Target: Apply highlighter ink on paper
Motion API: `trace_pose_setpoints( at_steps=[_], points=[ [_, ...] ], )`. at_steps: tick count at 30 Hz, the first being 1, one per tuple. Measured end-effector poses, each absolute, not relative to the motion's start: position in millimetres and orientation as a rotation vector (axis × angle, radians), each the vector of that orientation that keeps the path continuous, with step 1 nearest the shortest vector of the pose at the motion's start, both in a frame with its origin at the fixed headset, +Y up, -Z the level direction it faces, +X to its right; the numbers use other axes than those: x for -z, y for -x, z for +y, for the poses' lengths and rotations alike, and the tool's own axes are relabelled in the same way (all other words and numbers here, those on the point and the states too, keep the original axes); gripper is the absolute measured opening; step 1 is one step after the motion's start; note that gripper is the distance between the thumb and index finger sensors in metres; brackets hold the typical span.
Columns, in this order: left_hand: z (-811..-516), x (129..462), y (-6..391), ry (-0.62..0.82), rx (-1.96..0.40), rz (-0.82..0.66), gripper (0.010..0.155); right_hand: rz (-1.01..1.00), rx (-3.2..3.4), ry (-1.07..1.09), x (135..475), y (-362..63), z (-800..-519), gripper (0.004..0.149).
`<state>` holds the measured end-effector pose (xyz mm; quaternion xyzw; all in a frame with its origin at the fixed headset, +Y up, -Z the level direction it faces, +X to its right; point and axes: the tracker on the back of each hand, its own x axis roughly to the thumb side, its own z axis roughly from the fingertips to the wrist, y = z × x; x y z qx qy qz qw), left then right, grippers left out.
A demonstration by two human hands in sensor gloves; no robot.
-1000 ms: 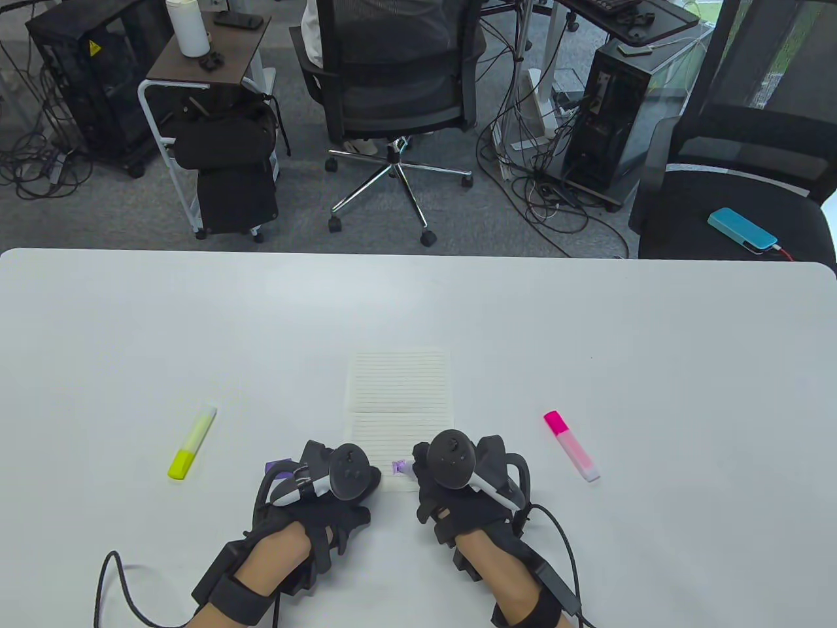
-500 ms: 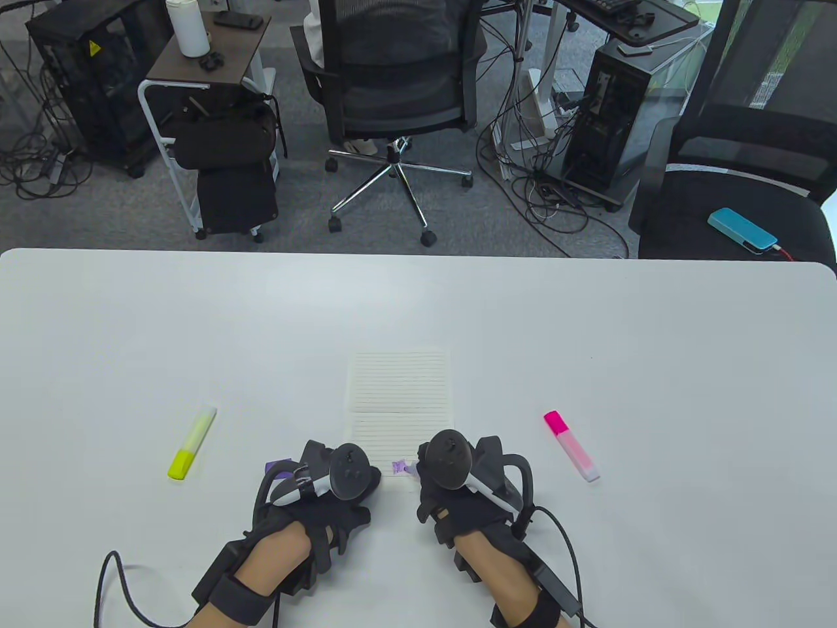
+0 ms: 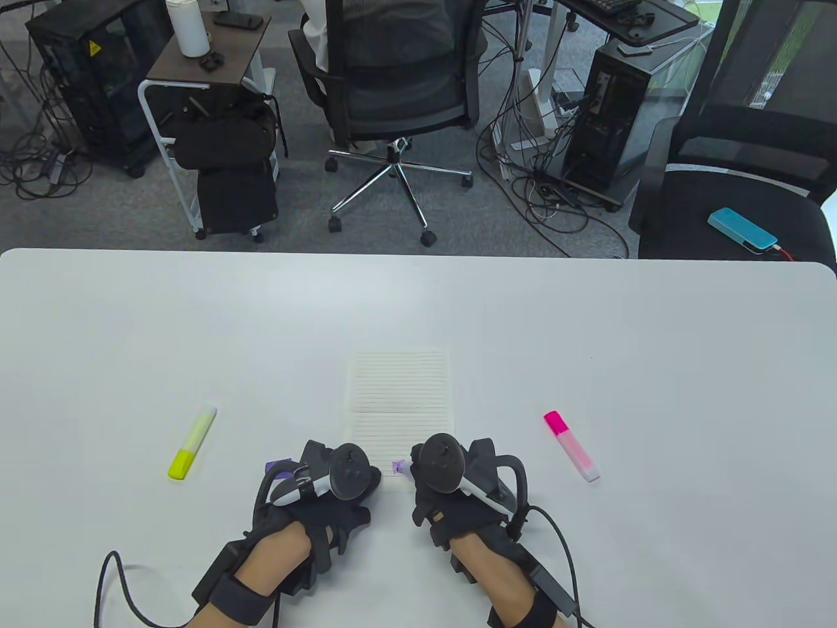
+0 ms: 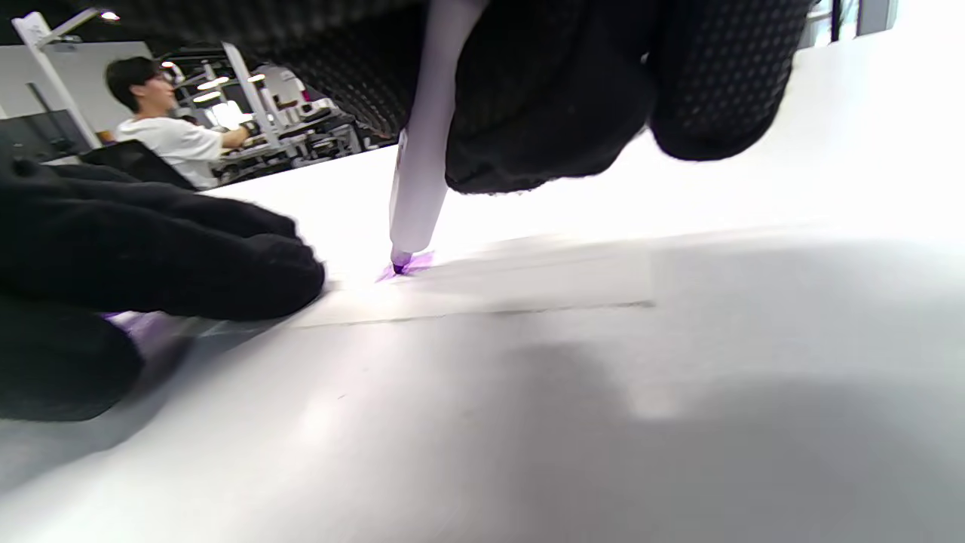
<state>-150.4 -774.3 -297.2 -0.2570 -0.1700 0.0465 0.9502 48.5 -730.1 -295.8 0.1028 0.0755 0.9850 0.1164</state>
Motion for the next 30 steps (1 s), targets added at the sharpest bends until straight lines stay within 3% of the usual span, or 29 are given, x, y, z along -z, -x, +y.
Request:
trace_pose_setpoints(
  at_steps=[30],
  points=[
    [-773.9,297.3,150.3,0.524,-0.094,-0.345,0.068,0.225,-2.842,-0.283,299.9,-46.7,-737.9,0.039]
  ],
)
